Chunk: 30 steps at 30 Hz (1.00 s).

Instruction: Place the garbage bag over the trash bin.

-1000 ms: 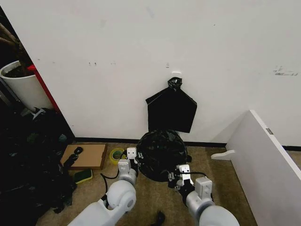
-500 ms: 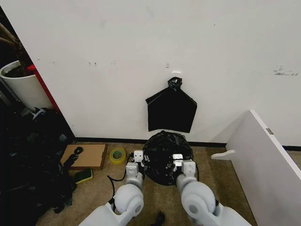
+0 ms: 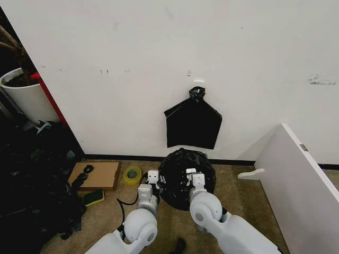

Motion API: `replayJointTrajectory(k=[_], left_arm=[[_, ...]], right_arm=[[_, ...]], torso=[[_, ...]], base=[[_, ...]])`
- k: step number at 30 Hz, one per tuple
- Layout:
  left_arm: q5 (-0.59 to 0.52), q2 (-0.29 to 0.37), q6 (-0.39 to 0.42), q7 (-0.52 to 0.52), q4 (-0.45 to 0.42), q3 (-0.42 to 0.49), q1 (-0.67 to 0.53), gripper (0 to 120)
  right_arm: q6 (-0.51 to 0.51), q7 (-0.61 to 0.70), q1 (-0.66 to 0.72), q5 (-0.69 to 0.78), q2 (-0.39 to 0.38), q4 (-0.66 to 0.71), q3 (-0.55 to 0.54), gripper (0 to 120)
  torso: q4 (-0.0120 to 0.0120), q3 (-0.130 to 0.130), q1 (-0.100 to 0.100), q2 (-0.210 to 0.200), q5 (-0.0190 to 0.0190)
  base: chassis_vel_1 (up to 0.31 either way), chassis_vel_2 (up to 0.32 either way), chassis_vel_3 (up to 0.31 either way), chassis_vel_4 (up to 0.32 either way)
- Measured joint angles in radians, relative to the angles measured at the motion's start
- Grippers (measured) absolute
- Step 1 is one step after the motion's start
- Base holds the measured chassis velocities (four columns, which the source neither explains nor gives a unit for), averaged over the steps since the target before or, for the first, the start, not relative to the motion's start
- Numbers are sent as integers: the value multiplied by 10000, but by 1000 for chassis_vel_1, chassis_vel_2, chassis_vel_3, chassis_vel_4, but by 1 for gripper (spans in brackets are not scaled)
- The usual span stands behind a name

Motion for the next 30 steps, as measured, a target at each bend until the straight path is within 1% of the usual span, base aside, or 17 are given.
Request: replayJointTrajectory(k=[5,13,21,30], left_arm=[[-22,120,-13,41,-127,-69,110,0],[120,110,-42,129,-288,-221,487,0],[214,250,-109,155,-460,-251,696,0],[216,338,-131,211,-609,-271,806,0]], right_arm=[[13,9,291,-190,337,-544,-230,0],[210,77,542,-667,777,-1303,-368,0],[253,65,746,-663,1121,-2060,-368,0],[321,-63,751,-695,1527,-2542,-267,0]], torso=[[1,0,0,0,-1],[1,0,0,0,0],[0,0,0,0,0],[2,0,0,0,1]], base=[[0,0,0,0],[0,0,0,0],[0,0,0,0],[0,0,0,0]])
